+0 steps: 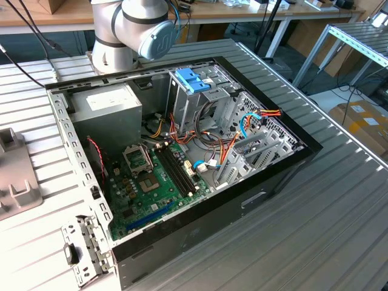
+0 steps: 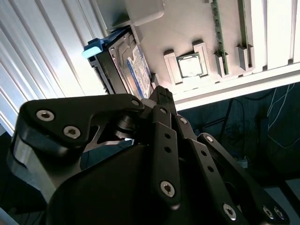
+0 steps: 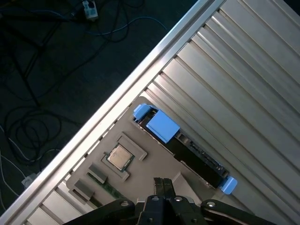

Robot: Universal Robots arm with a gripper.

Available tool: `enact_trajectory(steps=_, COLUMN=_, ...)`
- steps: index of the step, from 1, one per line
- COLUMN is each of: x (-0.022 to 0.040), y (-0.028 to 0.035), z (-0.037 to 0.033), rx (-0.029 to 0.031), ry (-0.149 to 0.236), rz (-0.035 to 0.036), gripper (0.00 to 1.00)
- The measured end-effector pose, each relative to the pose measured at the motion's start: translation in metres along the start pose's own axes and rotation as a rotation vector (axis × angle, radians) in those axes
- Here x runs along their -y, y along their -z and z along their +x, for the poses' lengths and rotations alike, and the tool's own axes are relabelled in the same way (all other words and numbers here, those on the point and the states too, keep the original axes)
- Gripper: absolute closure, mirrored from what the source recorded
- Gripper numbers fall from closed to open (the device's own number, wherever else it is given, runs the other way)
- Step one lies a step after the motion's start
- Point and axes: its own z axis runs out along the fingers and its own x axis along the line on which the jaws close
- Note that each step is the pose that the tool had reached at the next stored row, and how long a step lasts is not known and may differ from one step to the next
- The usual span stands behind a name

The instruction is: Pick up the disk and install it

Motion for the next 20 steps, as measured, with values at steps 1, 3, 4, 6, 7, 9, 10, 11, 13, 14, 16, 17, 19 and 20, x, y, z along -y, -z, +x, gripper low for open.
enact_trajectory(steps=1, x=0.0, y=0.0, z=0.0, rx=0.0, ry=0.003, rz=0.0, gripper=0.89)
enact_trajectory(steps=3, x=0.0, y=0.0, z=0.0, rx=0.0001, ry=0.01, rz=-0.0002, gripper=0.89)
enact_trajectory(steps=4, x=0.0, y=0.0, z=0.0, rx=0.0001, ry=0.012, rz=-0.0003, gripper=0.89)
enact_trajectory(steps=6, x=0.0, y=0.0, z=0.0, rx=0.0002, ry=0.019, rz=-0.0005, gripper=0.89)
enact_trajectory(steps=7, x=0.0, y=0.0, z=0.0, rx=0.0002, ry=0.022, rz=-0.0006, gripper=0.89)
enact_trajectory(steps=9, x=0.0, y=0.0, z=0.0, rx=0.0002, ry=0.029, rz=-0.0008, gripper=0.89)
enact_trajectory(steps=10, x=0.0, y=0.0, z=0.0, rx=0.0002, ry=0.032, rz=-0.0009, gripper=0.89)
enact_trajectory(steps=11, x=0.0, y=0.0, z=0.0, rx=0.0002, ry=0.037, rz=-0.001, gripper=0.89)
enact_trajectory(steps=13, x=0.0, y=0.0, z=0.0, rx=0.0003, ry=0.045, rz=-0.0013, gripper=0.89)
enact_trajectory(steps=14, x=0.0, y=0.0, z=0.0, rx=0.0003, ry=0.05, rz=-0.0014, gripper=0.89)
enact_trajectory(steps=16, x=0.0, y=0.0, z=0.0, rx=0.0003, ry=0.057, rz=-0.0016, gripper=0.89)
enact_trajectory(steps=17, x=0.0, y=0.0, z=0.0, rx=0.0004, ry=0.061, rz=-0.0017, gripper=0.89)
enact_trajectory(steps=19, x=0.0, y=-0.0001, z=0.0, rx=0.0005, ry=0.072, rz=-0.002, gripper=0.89)
enact_trajectory(steps=20, x=0.0, y=-0.0001, z=0.0, rx=0.0005, ry=0.077, rz=-0.0021, gripper=0.89)
